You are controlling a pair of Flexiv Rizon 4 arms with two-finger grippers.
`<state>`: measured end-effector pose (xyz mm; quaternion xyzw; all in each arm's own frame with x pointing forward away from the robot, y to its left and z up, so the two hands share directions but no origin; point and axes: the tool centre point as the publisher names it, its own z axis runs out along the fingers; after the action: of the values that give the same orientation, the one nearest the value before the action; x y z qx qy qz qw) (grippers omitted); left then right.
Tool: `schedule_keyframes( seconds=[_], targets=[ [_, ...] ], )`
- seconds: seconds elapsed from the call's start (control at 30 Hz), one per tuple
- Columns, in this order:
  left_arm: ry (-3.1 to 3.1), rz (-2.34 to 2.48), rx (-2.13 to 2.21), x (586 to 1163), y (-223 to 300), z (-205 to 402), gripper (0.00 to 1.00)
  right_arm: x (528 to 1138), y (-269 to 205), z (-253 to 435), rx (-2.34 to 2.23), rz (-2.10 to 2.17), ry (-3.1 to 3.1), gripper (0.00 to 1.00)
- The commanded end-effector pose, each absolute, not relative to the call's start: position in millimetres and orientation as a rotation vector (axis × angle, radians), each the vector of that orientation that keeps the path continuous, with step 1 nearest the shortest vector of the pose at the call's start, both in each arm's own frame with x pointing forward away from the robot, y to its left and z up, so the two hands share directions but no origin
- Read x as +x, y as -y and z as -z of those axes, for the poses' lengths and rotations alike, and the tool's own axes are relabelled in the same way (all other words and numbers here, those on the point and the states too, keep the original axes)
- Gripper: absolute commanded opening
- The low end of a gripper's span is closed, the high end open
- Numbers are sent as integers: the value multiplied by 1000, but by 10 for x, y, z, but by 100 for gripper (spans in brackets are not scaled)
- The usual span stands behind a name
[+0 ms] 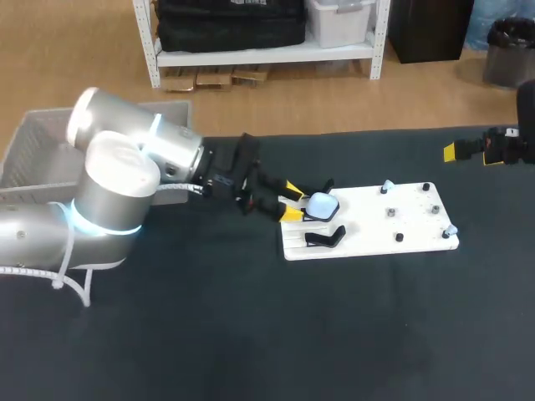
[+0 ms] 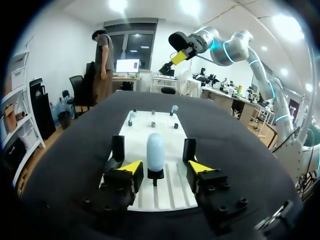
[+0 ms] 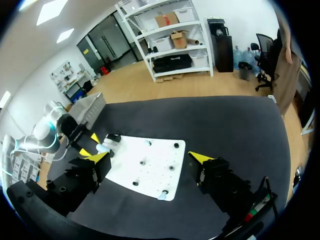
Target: Pick up each earbud case from the left stands, insert the matching earbuds, close the lid, and place the case in the box.
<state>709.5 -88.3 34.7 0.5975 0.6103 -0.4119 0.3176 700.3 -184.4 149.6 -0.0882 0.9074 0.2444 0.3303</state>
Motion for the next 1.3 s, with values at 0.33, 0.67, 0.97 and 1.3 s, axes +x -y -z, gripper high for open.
schedule_keyframes(
  seconds=[0.33,0.67,0.97,1.3],
  targets=[
    [-1601,1122,1556,7210,995,-274,47,7010,1854,-1494,-234,-644,-2373,100],
    [-1605,1143,1542,7210,1043,-227,48,7010,1854,-1494,-234,-644,-2373,100],
    [-1604,1151,1518,7251,1097,-227,47,7010,1854,-1494,-234,-644,-2373,100],
    [-1592,1185,1509,7228,1172,-205,46,7010,1854,-1494,-234,-644,-2373,100]
  ],
)
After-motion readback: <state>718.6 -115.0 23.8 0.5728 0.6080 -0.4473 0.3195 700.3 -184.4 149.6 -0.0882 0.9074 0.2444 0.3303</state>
